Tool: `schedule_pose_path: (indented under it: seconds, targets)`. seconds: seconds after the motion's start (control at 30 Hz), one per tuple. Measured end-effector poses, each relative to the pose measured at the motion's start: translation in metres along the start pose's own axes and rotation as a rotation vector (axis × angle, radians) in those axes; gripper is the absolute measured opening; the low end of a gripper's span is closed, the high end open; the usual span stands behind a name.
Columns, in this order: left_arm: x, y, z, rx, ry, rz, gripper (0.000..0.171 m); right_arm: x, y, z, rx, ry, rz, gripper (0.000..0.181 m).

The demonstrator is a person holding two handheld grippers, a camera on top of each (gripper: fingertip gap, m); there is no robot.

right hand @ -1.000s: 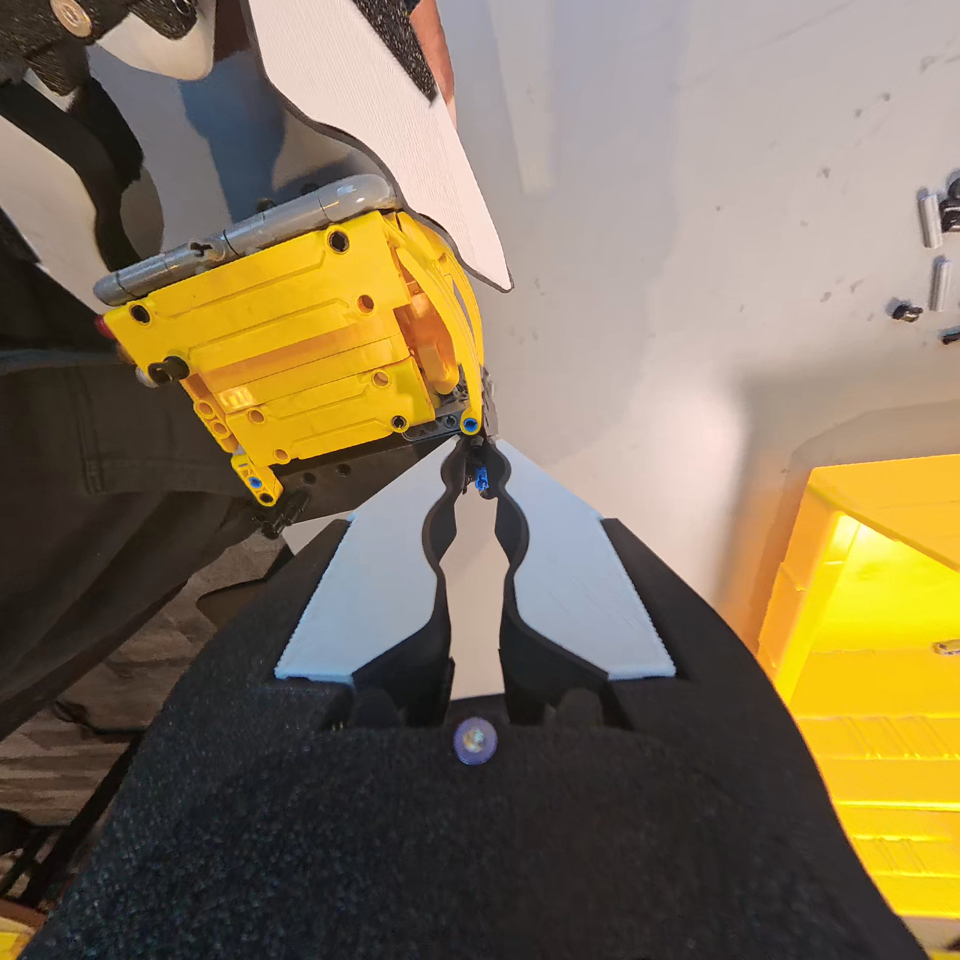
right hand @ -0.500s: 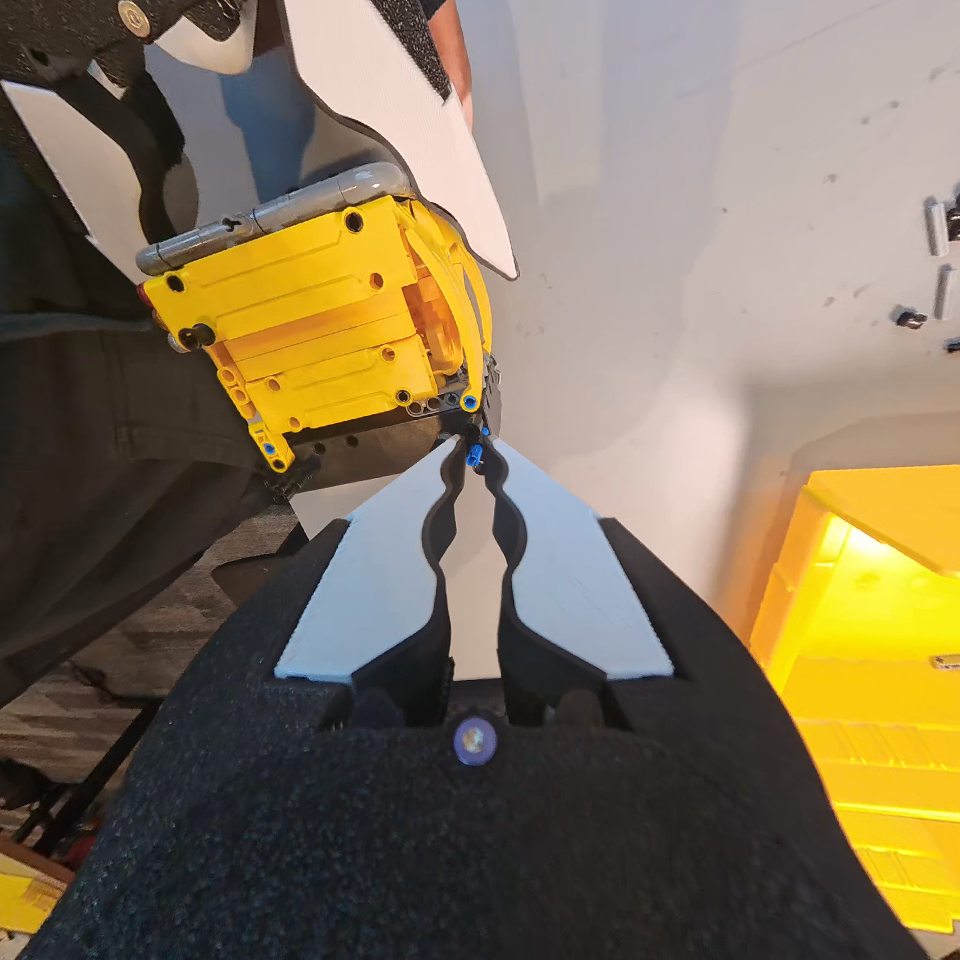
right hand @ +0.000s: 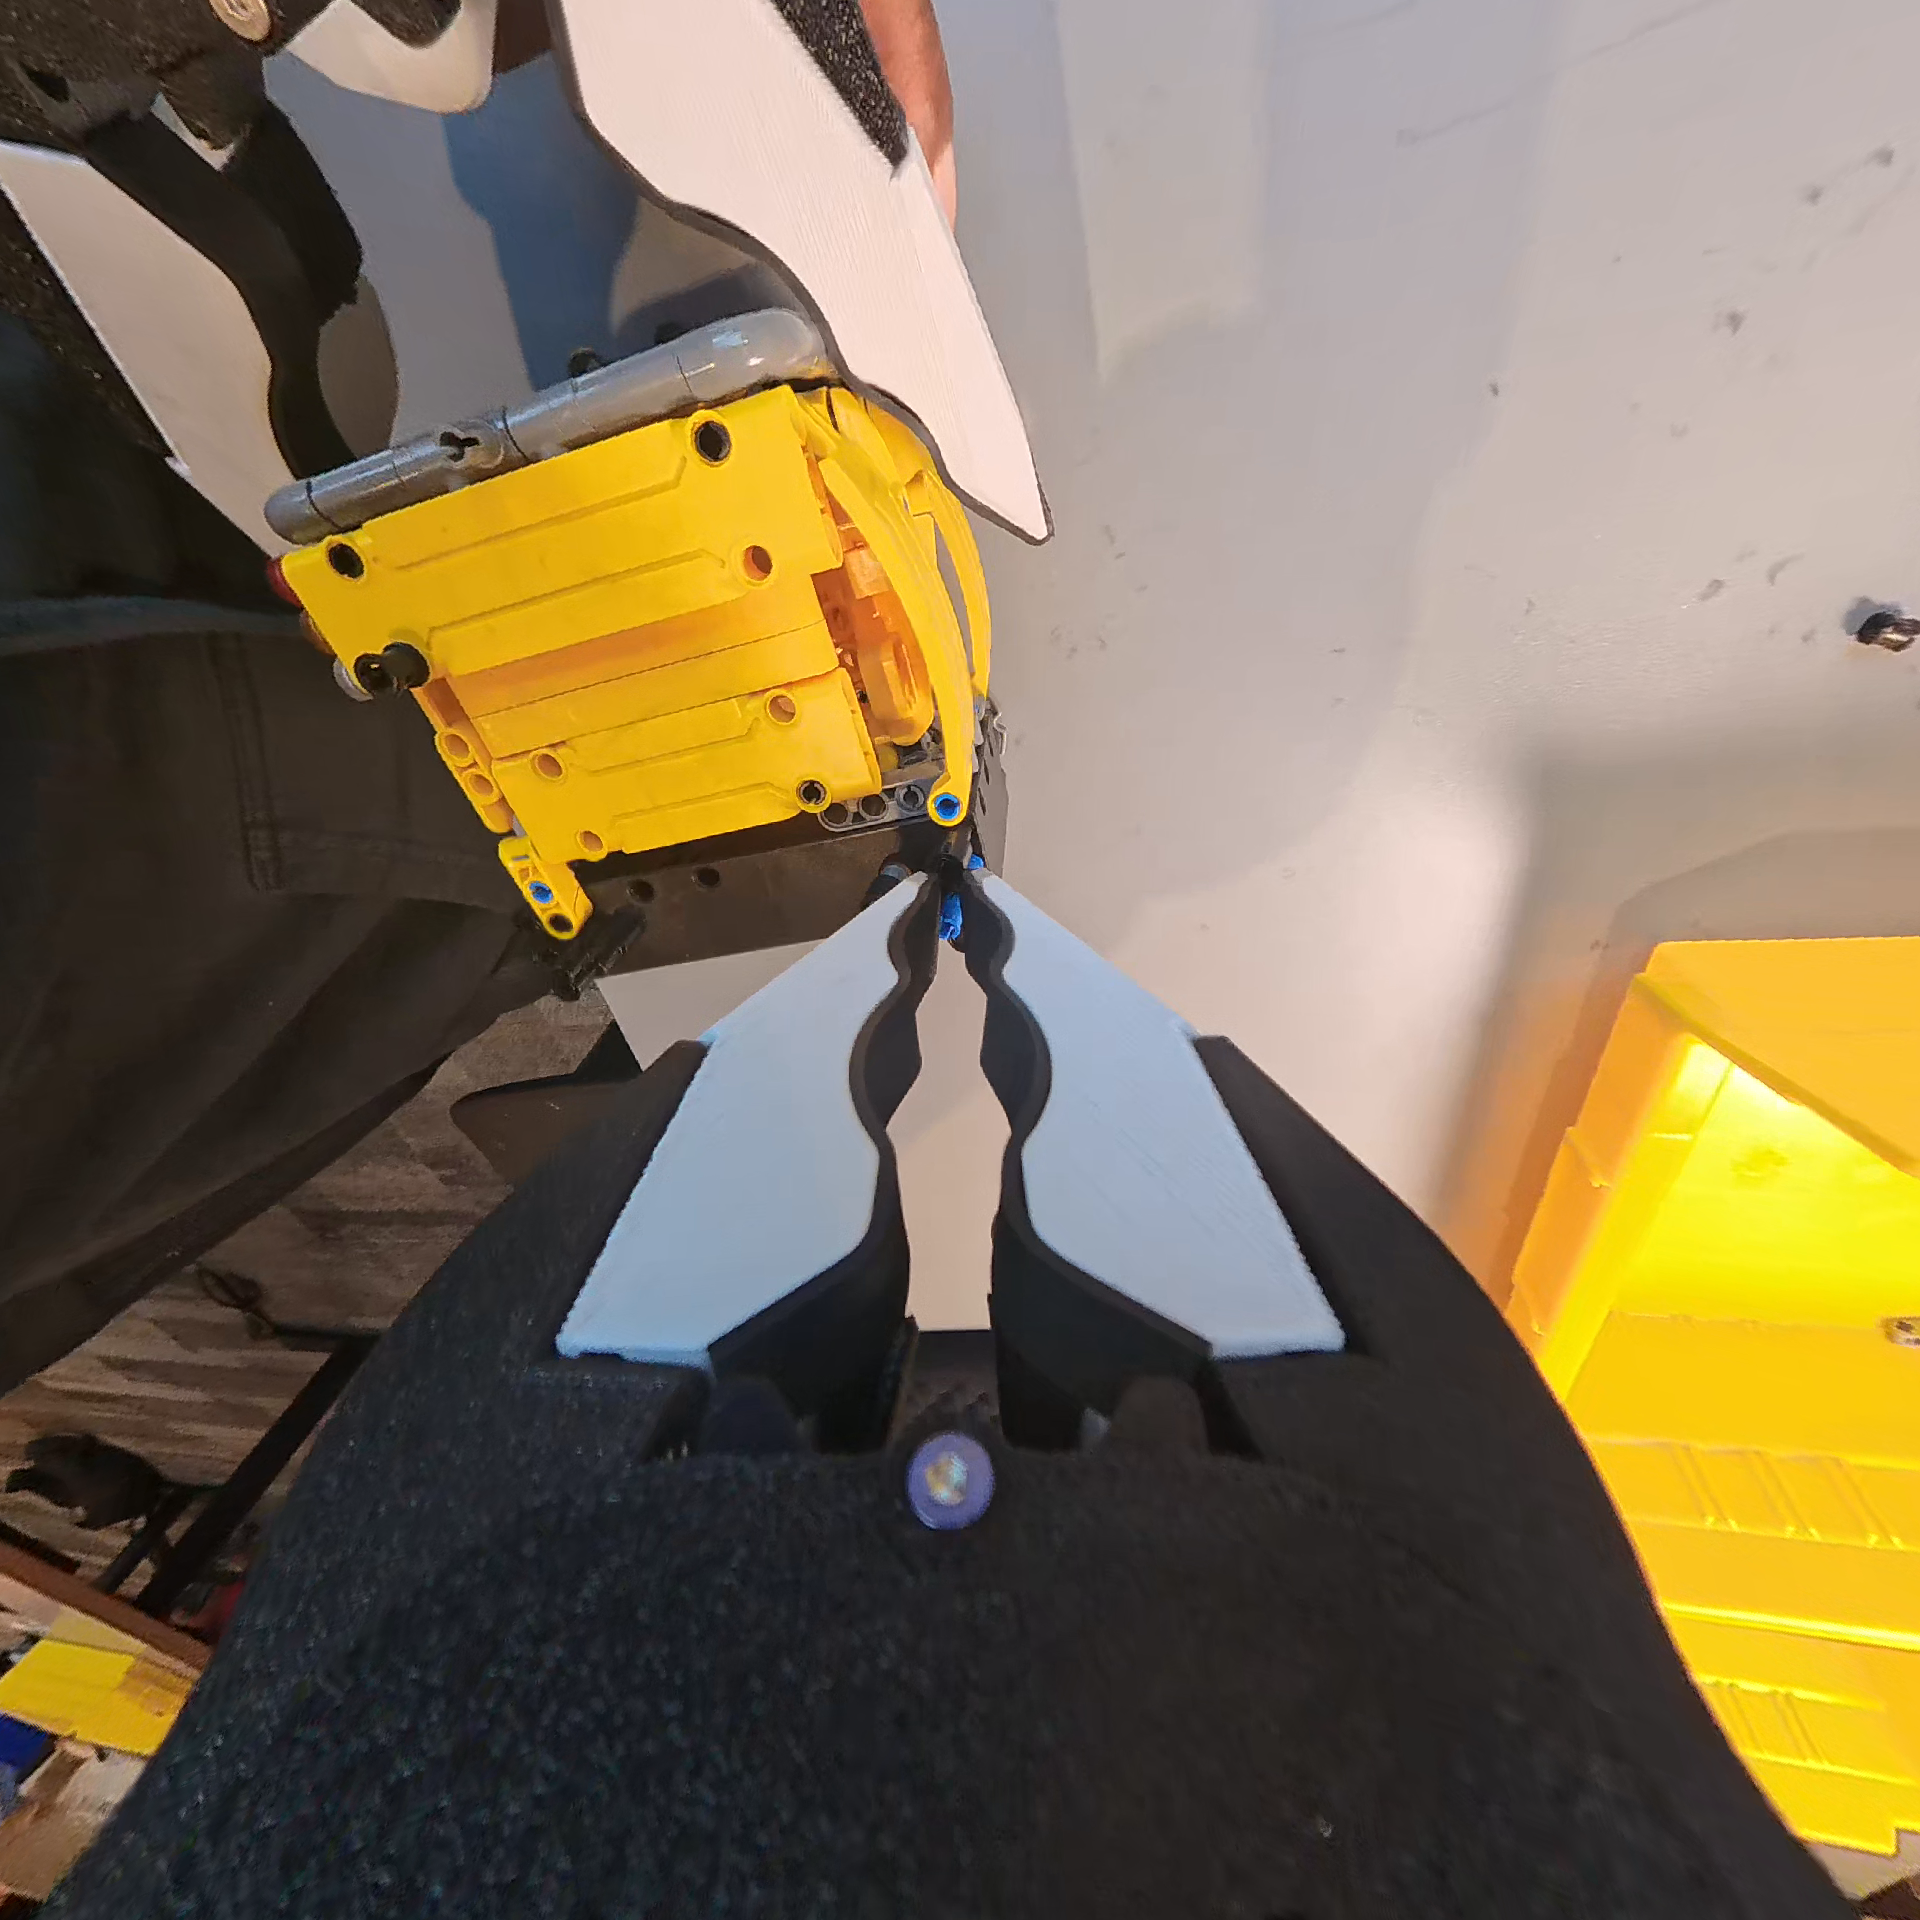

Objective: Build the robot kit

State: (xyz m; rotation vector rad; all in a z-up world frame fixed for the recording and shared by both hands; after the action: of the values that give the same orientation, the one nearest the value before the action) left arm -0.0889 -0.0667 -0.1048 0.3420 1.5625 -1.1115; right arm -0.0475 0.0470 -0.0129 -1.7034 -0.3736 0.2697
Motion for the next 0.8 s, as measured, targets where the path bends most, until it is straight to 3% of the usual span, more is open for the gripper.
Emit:
schedule_pose_path:
  seconds: [0.43,0.47,0.5,0.6,0.8]
  targets:
    - [-0.001,0.000,0.002,-0.023,0.041,0.004,0.137,0.000,0.001,-0.003,-0.053,0.007,-0.086,0.002]
    - [-0.002,-0.002,0.001,-0.032,0.043,0.014,0.135,0.003,0.002,-0.003,-0.070,0.014,-0.113,0.002]
    - [-0.001,-0.004,-0.001,-0.035,0.031,0.024,0.119,0.011,0.004,-0.004,-0.102,0.010,-0.164,0.002]
    - [0.004,-0.003,-0.001,-0.037,0.014,-0.013,0.122,0.004,0.001,0.000,-0.032,0.045,-0.033,0.001]
    - [0.002,-0.003,-0.002,-0.009,0.003,0.024,0.125,0.011,0.001,0.001,-0.061,0.067,-0.011,0.001]
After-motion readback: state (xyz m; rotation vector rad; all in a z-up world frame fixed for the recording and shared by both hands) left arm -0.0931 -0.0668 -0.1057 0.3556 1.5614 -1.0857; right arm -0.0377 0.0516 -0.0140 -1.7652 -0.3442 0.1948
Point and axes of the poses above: each gripper's, where its closed fingertips meet, y out along the fingers, x out of its underside, z = x × y across the jaws, the point moved 8 cm from there along -y, back along the fingers
